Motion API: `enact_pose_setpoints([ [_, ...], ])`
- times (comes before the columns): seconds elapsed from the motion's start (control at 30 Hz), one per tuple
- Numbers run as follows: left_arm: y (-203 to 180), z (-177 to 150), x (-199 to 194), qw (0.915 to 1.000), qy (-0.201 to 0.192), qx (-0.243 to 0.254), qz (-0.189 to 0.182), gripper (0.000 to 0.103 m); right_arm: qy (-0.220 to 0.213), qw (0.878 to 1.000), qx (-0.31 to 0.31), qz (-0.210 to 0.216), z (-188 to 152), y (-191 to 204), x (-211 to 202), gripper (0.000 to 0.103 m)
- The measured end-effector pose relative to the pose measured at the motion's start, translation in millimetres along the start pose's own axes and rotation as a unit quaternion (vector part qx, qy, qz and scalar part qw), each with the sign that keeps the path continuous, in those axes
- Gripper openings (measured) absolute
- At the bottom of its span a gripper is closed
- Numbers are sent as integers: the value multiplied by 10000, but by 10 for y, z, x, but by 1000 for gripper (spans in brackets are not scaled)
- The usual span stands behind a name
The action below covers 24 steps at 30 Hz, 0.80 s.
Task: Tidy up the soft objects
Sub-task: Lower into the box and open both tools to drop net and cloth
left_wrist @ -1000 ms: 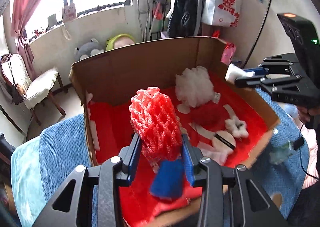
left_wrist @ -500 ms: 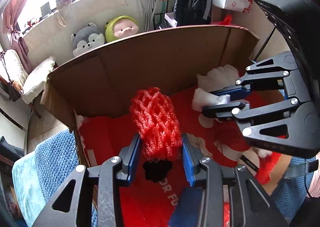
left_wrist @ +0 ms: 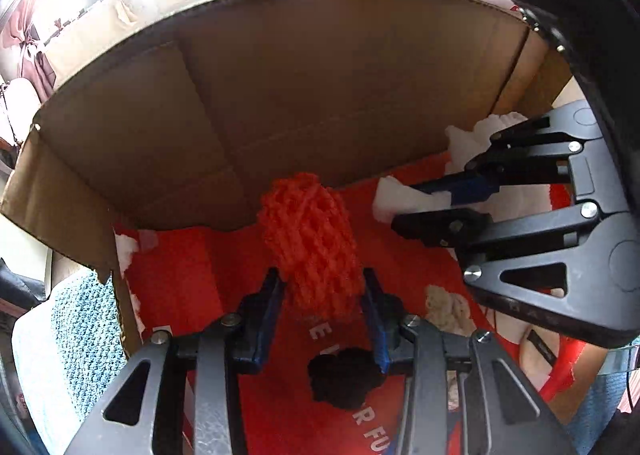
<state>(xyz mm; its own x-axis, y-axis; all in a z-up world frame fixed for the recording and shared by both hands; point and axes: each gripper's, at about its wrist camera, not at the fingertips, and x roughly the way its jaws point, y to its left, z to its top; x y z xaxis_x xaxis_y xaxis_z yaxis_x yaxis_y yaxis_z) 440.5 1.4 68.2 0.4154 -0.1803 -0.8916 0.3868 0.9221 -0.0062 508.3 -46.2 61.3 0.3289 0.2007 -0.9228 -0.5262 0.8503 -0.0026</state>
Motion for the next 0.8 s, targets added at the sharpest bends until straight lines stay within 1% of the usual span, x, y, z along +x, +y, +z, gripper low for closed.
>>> enact_pose_setpoints([
  [0.17,7,-11,20,10000,10,-63,-33,42,76,9999,-79,-16,-29,40,68,17],
  [0.27,14,2,49,10000,32,-69,-25,43,83,9999,-95,-18,40,103,101,17],
  [0.4,-17,20,85,10000,37,-58,-4,45,76,10000,-57,15,39,77,113,17],
  [0.57,14,37,93,10000,37,-83,6,45,112,9999,-18,73,48,30,116,17],
  [0.6,-27,17,87,10000,35,-85,7,46,119,9999,-13,84,61,3,125,17],
  [0.8,14,0,63,10000,30,-74,11,50,156,9999,-14,71,95,-21,135,18],
])
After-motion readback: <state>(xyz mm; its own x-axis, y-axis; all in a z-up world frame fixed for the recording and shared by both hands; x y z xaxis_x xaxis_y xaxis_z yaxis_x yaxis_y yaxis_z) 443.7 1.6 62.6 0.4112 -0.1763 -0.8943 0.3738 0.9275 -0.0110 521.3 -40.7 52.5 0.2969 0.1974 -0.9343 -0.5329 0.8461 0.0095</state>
